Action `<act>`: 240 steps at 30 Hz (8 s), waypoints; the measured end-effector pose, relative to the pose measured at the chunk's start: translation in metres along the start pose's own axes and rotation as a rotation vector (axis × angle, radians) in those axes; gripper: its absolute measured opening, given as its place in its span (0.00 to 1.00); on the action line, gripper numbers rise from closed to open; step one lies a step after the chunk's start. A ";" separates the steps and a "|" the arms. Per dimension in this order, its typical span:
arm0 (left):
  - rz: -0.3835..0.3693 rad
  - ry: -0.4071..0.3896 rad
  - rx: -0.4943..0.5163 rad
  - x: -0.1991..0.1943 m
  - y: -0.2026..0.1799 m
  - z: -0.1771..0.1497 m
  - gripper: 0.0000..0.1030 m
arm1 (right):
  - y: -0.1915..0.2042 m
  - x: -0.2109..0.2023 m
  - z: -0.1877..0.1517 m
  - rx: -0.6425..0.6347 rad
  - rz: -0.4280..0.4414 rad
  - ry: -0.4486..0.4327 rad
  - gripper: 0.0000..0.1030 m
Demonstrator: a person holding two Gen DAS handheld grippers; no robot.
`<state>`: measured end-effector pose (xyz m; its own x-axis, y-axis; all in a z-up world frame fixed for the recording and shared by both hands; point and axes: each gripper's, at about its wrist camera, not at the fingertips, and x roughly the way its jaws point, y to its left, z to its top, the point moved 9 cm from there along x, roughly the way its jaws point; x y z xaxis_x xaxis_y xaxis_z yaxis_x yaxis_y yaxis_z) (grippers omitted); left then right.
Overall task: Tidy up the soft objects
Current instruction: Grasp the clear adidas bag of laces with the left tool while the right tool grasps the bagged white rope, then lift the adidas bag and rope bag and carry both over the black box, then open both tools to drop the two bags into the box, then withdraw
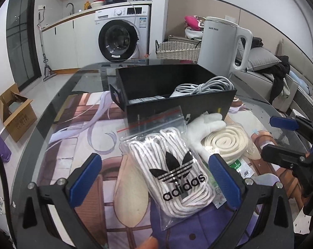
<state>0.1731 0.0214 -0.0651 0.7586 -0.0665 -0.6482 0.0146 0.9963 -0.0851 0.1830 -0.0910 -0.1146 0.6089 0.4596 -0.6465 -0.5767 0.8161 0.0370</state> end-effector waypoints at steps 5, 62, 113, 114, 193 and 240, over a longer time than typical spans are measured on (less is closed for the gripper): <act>0.000 0.013 -0.022 0.003 0.003 -0.004 1.00 | 0.000 0.006 -0.005 -0.001 0.005 0.025 1.00; -0.090 0.055 -0.051 0.010 0.003 -0.011 1.00 | 0.038 0.067 -0.009 -0.198 0.074 0.163 0.59; -0.041 0.170 -0.033 0.025 -0.002 -0.021 1.00 | 0.018 -0.023 -0.042 -0.068 0.178 0.022 0.43; -0.034 0.169 -0.034 0.024 -0.002 -0.021 1.00 | 0.017 -0.025 -0.040 -0.063 0.178 0.014 0.43; -0.047 0.009 -0.052 0.039 0.009 0.098 0.50 | 0.010 0.056 0.115 -0.086 -0.028 -0.139 0.53; -0.102 -0.018 0.009 0.042 -0.004 0.086 0.94 | -0.031 0.013 0.093 -0.057 -0.109 -0.140 0.88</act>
<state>0.2609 0.0198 -0.0263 0.7643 -0.1663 -0.6230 0.0978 0.9849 -0.1428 0.2599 -0.0776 -0.0533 0.7372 0.4166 -0.5320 -0.5303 0.8446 -0.0734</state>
